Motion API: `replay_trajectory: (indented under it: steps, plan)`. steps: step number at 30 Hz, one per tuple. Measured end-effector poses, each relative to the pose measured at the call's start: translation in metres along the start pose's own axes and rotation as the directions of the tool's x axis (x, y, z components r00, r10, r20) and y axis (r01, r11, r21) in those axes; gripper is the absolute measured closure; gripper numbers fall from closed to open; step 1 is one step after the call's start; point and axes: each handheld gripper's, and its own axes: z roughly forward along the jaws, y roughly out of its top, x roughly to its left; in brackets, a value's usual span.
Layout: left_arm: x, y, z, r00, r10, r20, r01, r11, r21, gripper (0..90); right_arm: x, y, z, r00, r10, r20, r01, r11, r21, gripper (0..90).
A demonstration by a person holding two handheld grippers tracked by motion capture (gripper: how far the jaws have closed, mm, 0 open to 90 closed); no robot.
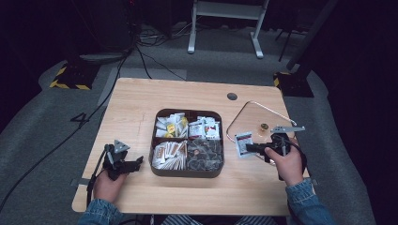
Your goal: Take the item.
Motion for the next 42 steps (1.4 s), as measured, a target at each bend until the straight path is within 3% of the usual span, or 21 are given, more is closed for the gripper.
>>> replay_trajectory:
  steps: [16, 27, 34, 37, 40, 42]
  plan:
    - [0.0, 0.0, 0.0, 1.0, -0.001, 0.001, 0.001, 1.0, 0.0, 17.8, -0.01, -0.028, 0.009, 0.9981, 0.031, 0.054, -0.035, 0.996, 0.077, 86.8]
    - [0.0, 0.0, 0.0, 1.0, -0.001, 0.002, 0.001, 1.0, 0.0, 17.7, -0.013, -0.039, 0.016, 0.9951, 0.099, -0.002, -0.098, 0.986, 0.135, 86.6]
    - [0.0, 0.0, 0.0, 1.0, 0.001, 0.001, -0.001, 1.0, 0.001, 17.8, -0.013, -0.041, 0.021, 0.9954, 0.095, 0.013, -0.095, 0.984, 0.152, 84.0]
    - [0.0, 0.0, 0.0, 1.0, 0.0, 0.001, 0.0, 1.0, 0.0, 17.7, -0.012, -0.042, 0.022, 0.9956, 0.091, 0.025, -0.093, 0.983, 0.157, 79.8]
    - [0.0, 0.0, 0.0, 1.0, 0.001, 0.002, -0.001, 1.0, 0.001, 17.7, -0.014, -0.043, 0.024, 0.9952, 0.088, 0.043, -0.092, 0.989, 0.115, 61.6]
    - [0.0, 0.0, 0.0, 1.0, 0.001, 0.001, -0.001, 1.0, 0.001, 17.7, -0.014, -0.043, 0.025, 0.9954, 0.076, 0.058, -0.082, 0.992, 0.098, 55.4]
